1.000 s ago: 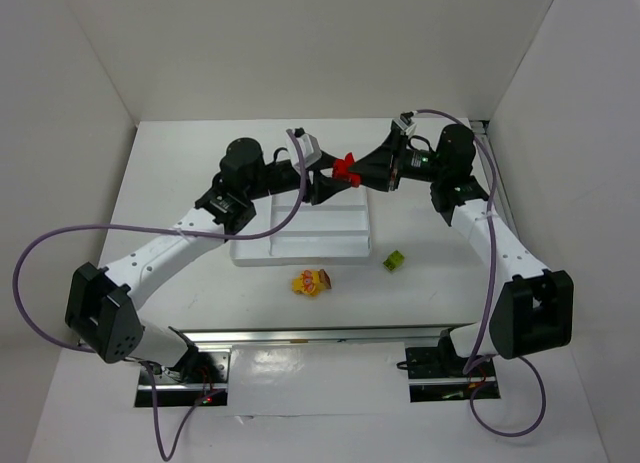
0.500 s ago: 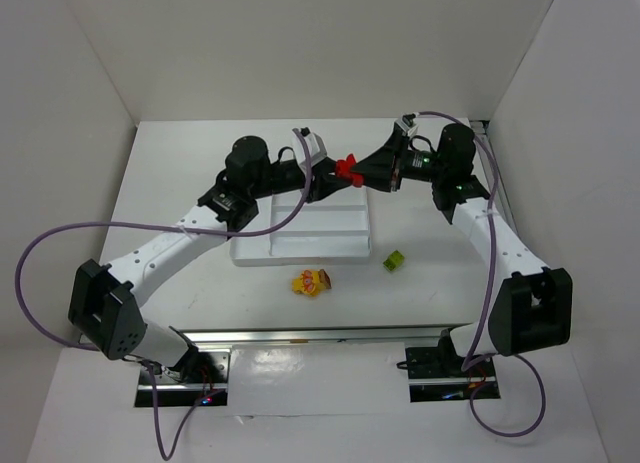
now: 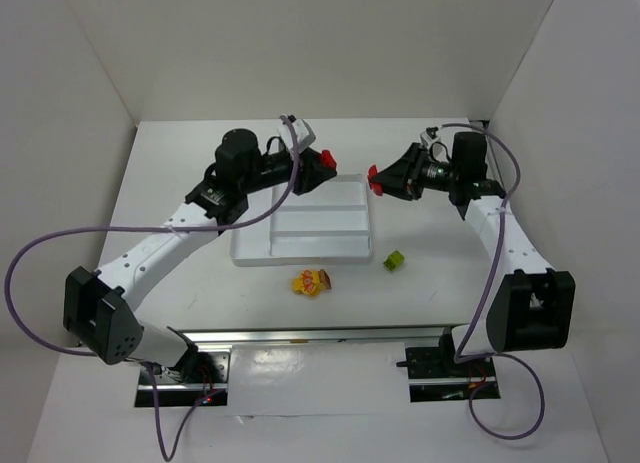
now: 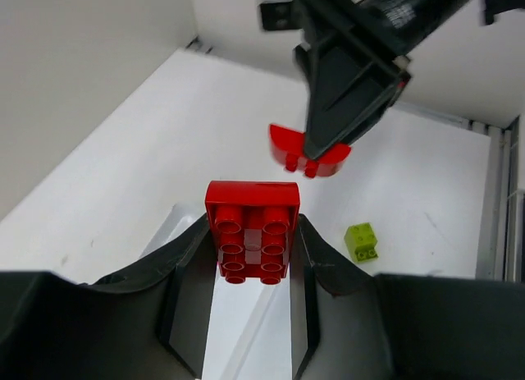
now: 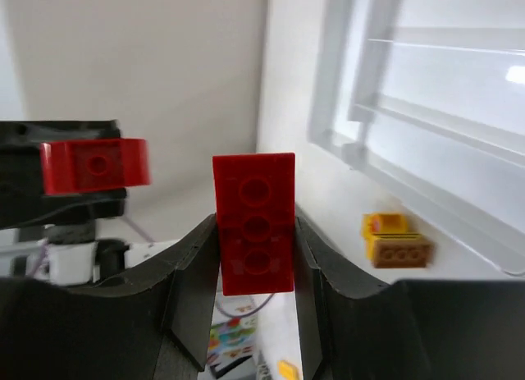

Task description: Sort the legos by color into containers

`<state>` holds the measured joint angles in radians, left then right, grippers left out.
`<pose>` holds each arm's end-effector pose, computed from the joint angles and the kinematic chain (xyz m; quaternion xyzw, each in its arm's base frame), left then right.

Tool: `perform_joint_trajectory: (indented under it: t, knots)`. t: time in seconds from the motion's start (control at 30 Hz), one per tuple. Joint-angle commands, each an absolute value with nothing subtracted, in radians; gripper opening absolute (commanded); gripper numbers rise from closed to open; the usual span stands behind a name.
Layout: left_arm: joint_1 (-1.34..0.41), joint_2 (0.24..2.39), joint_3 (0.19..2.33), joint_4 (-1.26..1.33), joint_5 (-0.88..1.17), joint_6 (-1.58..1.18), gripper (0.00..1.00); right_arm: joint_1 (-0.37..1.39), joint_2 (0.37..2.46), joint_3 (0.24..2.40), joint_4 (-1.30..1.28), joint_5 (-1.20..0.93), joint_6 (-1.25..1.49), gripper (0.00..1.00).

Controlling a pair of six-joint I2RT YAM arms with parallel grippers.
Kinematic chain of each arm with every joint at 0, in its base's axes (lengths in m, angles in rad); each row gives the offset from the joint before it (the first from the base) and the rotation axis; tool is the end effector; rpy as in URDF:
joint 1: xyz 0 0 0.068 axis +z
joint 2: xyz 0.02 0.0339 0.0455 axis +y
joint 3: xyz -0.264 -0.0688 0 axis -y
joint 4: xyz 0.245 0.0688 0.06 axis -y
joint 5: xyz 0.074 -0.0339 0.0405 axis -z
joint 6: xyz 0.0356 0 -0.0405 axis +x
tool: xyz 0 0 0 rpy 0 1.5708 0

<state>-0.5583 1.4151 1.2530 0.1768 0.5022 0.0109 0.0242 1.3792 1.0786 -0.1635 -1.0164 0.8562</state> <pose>0.2757 -0.1924 0.3955 0.3608 0.6028 -0.3544 0.6171 0.3036 0.0376 0.3159 0.0664 0.7832 0.5702 0.2389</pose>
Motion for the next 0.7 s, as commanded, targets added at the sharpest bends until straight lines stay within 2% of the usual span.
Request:
perform_joint_trajectory:
  t: [0.0,0.07,0.1,0.17,0.2,0.27,0.43,0.67]
  knots:
    - [-0.509,1.413,1.322,0.067,0.375,-0.105,0.0,0.055,1.408,1.166,-0.364,-0.841,0.648,0.09]
    - [-0.499,1.506,1.415,-0.071,0.222,-0.155,0.0,0.156,1.437,1.288,-0.466,-0.489,0.55,0.08]
    - [-0.471,1.552,1.566,-0.276,0.18,-0.213,0.0,0.207,1.474,1.325,-0.538,-0.327,0.505,0.08]
    - [-0.439,1.737,1.743,-0.494,0.163,-0.27,0.0,0.299,1.523,1.385,-0.564,-0.069,0.494,0.08]
    - [-0.41,1.802,1.904,-0.596,0.173,-0.287,0.0,0.314,1.579,1.403,-0.574,-0.033,0.494,0.06]
    - [-0.396,1.923,1.986,-0.774,0.183,-0.31,0.0,0.357,1.626,1.448,-0.574,0.047,0.482,0.06]
    - [-0.374,1.945,1.907,-0.792,0.134,-0.365,0.0,0.413,1.776,1.529,-0.552,0.173,0.505,0.06]
    - [-0.356,2.0,1.846,-0.781,0.155,-0.385,0.0,0.434,1.933,1.618,-0.515,0.152,0.505,0.06]
